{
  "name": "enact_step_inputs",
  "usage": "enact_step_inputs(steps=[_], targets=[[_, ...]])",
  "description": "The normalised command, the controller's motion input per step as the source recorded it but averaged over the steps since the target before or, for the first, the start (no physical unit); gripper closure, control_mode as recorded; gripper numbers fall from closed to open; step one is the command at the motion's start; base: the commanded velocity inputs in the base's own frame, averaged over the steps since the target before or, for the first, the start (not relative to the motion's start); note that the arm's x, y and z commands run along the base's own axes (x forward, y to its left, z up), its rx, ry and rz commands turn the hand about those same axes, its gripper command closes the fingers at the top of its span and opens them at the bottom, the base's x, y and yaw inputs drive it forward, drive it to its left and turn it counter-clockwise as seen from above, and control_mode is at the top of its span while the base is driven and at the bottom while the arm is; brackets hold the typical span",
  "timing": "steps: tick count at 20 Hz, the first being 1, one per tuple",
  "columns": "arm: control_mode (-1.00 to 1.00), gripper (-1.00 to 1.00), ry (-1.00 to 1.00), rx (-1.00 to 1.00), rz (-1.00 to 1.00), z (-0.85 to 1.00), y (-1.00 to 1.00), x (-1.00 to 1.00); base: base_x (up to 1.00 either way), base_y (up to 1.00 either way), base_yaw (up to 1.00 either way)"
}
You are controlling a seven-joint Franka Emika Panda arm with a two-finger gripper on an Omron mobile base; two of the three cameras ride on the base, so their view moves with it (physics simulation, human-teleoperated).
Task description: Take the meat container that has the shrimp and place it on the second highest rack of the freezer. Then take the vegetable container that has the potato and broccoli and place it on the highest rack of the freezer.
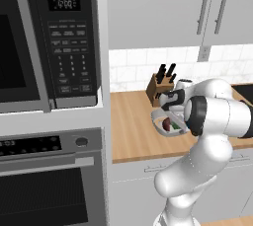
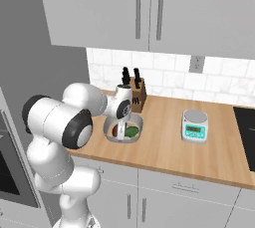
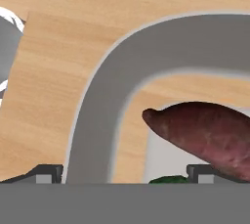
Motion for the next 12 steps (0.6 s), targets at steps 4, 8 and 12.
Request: enact_step_inputs(steps=[4,8,12], targets=[[-1.00,-1.00,0.06,0.01,0.04,-0.41,0.00,0.14,0.00,0.00,0.00],[-1.00,-1.00,0.04,0.02,0.02,-0.32,0.00,0.05,0.00,0.00,0.00],[-1.00,-1.00,0.00,0.00,0.00,-0.07,0.00,-0.15,0.00,0.00,0.00]])
